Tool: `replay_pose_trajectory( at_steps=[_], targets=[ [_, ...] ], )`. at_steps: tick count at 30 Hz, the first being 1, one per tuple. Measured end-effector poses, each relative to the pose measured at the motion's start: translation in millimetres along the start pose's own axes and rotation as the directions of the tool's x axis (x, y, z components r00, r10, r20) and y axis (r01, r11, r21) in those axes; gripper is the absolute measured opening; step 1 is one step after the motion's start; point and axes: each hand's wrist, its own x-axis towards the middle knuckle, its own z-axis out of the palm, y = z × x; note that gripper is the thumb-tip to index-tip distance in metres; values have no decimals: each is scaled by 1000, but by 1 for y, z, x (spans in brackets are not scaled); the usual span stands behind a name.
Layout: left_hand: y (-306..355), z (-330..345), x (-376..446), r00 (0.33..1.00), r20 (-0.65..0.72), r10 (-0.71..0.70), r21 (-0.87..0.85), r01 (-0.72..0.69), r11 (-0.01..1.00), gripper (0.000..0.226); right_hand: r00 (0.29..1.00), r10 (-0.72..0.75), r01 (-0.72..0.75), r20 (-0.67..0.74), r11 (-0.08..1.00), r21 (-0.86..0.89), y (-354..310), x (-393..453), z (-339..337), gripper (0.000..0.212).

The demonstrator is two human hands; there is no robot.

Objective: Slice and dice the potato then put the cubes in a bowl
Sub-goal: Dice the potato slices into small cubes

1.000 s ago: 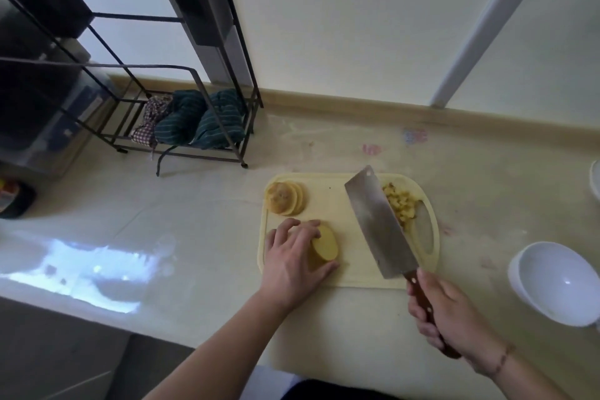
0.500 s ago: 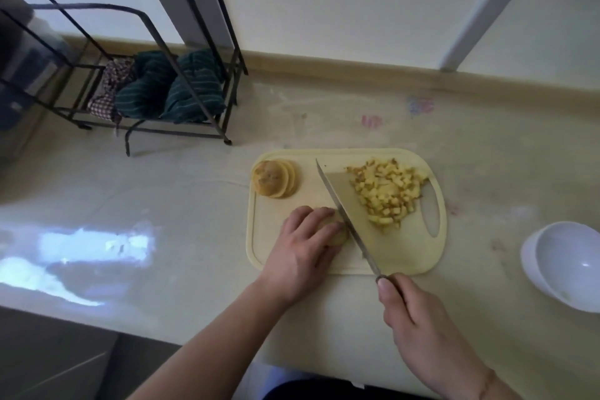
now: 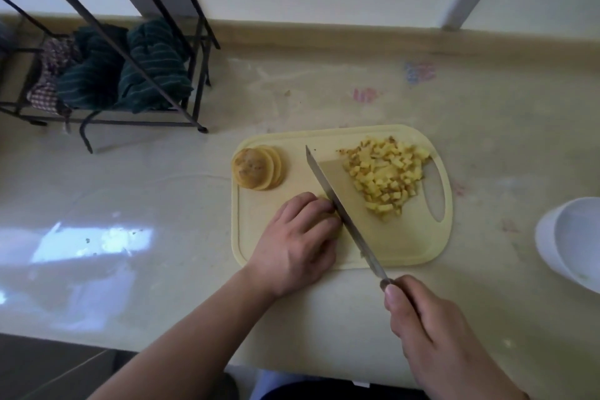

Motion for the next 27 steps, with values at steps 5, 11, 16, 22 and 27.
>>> replay_pose_trajectory(
  at_steps=[5,11,16,22,27],
  targets=[
    [0,-2,1,1000,23,-14,-12,14,1000,22,999,33,-32,25,998,-45,2,-12,-5,50],
    [1,-3,3,999,28,-21,-35,22,999,23,998,41,-31,56,986,-162,5,-6,-5,68],
    [2,-4,5,999,30,-39,-40,40,998,20,994,-97,104,54,984,-147,-2,27,2,42],
    [3,-6,0,999,-2,-50,-19,50,999,16,998,-61,63,14,992,-109,0,19,-4,45],
    [4,-5,-2,998,-24,-64,-19,64,998,13,998,-20,24,56,997,-73,-1,8,-6,48]
  ],
)
